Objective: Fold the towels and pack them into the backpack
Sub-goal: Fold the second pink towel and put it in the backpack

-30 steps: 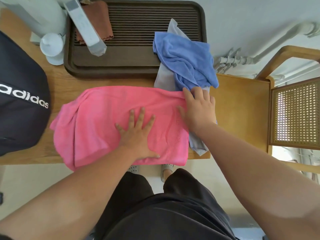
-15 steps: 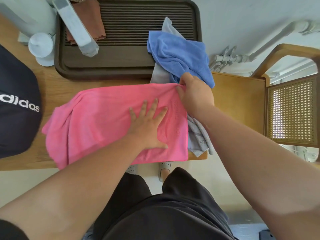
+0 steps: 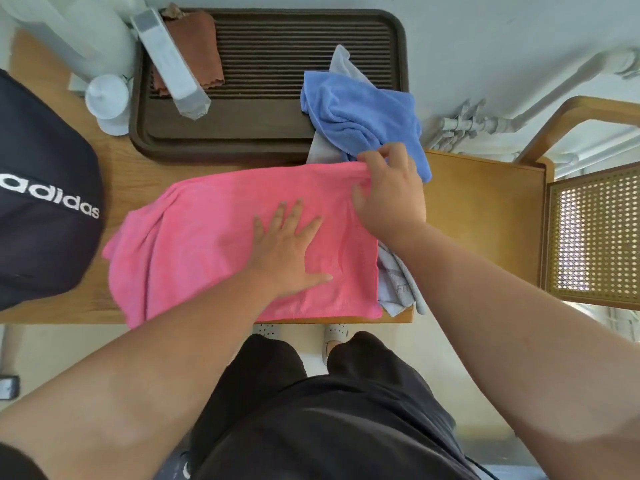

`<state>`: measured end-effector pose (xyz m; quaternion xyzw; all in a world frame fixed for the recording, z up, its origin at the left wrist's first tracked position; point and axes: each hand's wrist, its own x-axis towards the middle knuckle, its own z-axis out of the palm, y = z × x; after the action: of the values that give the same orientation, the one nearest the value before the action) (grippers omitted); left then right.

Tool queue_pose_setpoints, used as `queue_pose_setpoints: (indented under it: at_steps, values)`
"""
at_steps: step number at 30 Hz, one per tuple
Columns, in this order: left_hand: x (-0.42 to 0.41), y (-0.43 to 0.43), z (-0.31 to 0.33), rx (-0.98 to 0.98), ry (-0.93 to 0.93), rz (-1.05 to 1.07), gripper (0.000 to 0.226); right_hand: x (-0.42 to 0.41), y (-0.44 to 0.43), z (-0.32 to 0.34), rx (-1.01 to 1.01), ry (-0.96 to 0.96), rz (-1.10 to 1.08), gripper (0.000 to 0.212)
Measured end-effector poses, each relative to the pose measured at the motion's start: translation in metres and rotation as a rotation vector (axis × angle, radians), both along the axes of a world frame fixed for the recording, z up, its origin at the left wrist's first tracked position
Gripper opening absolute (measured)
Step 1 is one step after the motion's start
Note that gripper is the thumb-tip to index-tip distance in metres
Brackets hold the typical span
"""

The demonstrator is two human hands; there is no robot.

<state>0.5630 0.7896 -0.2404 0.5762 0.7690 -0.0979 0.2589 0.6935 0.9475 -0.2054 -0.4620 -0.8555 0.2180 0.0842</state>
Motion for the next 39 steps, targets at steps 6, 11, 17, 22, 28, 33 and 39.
queue_pose_setpoints:
  at_steps: [6,11,17,22,28,33,39]
  values:
    - [-0.051,-0.060,0.027,0.111,0.146,0.383,0.067,-0.034,-0.058,0.005,-0.096,-0.065,0.338,0.048]
    - [-0.102,-0.126,0.028,0.131,0.238,0.675,0.042,-0.068,-0.093,0.000,-0.253,-0.387,0.555,0.065]
    - [-0.152,-0.173,-0.001,0.077,0.057,1.150,0.065,-0.089,-0.125,-0.018,-0.345,-0.564,0.485,0.070]
    - [-0.167,-0.182,-0.009,-0.023,-0.086,1.051,0.023,-0.088,-0.138,-0.022,-0.304,-0.619,0.420,0.070]
    - [-0.174,-0.175,0.003,0.206,-0.294,0.976,0.004,-0.124,-0.154,0.000,-0.418,-0.341,0.326,0.069]
    - [-0.172,-0.167,0.017,0.562,-0.538,0.690,0.022,-0.191,-0.178,0.033,-0.537,0.030,0.266,0.042]
    - [-0.166,-0.160,0.022,0.649,-0.693,0.423,0.028,-0.219,-0.187,0.027,-0.792,0.156,-0.096,0.028]
